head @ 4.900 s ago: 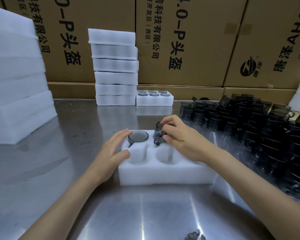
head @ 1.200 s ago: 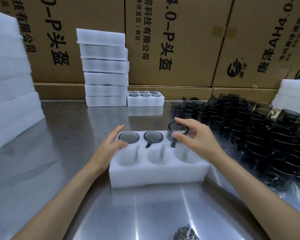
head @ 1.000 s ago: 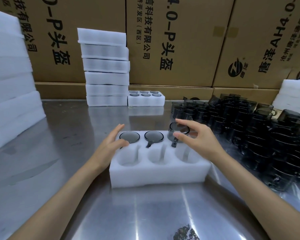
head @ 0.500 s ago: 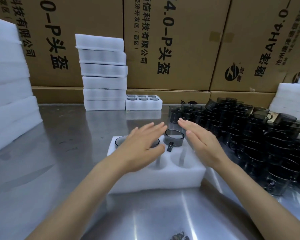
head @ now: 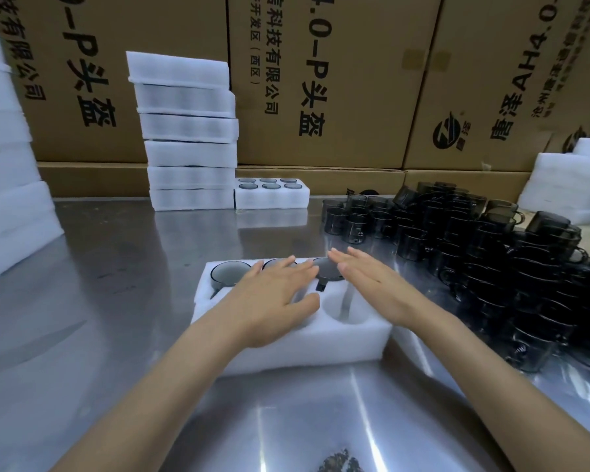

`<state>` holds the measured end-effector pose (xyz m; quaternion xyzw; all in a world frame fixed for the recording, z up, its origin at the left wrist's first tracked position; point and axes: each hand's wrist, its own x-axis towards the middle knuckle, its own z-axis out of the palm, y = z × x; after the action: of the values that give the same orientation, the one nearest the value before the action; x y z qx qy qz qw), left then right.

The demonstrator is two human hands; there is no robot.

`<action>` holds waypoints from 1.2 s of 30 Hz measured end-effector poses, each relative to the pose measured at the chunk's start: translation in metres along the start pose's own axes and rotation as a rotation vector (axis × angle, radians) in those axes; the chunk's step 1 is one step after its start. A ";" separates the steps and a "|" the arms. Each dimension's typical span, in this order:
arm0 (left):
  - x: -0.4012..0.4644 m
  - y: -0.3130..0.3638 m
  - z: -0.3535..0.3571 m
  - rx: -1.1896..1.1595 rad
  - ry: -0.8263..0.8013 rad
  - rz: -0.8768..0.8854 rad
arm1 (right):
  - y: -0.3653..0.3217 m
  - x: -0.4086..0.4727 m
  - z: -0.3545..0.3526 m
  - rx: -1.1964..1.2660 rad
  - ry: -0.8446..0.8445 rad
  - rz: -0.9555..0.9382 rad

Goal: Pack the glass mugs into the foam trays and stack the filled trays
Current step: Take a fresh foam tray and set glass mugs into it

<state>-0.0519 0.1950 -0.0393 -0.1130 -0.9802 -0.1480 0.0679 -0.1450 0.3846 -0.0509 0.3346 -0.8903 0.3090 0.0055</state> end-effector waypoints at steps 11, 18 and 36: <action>-0.017 0.017 -0.008 0.115 0.439 0.194 | 0.006 -0.009 -0.022 -0.677 0.258 0.608; -0.020 0.020 -0.007 0.134 0.497 0.237 | -0.006 -0.018 -0.038 -0.743 0.463 0.585; -0.022 0.022 -0.006 0.128 0.547 0.208 | 0.006 -0.041 -0.081 -0.452 0.627 0.667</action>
<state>-0.0242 0.2093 -0.0313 -0.1642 -0.9159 -0.1032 0.3514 -0.1327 0.4570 0.0028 -0.0862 -0.9488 0.1791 0.2456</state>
